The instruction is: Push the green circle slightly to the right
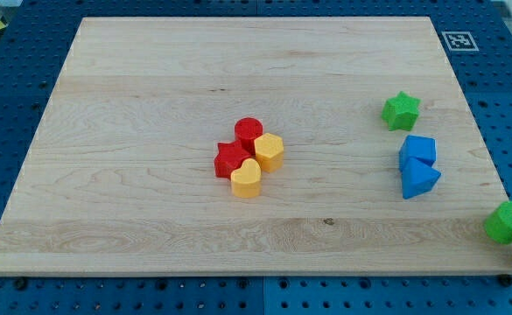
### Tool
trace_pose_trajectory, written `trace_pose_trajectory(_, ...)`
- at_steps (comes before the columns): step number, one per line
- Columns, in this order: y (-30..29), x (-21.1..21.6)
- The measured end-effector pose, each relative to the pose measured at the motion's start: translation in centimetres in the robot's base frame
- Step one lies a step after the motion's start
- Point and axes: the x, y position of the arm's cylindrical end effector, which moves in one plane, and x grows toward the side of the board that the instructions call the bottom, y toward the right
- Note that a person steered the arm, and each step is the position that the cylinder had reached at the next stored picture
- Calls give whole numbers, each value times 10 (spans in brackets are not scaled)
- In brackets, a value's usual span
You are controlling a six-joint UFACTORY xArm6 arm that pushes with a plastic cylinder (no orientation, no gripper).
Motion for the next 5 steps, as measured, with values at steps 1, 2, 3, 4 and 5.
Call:
trace_pose_trajectory(1,43,-4)
trace_pose_trajectory(2,45,-13)
trace_pose_trajectory(3,45,-13)
trace_pose_trajectory(4,33,-13)
trace_pose_trajectory(5,6,-13)
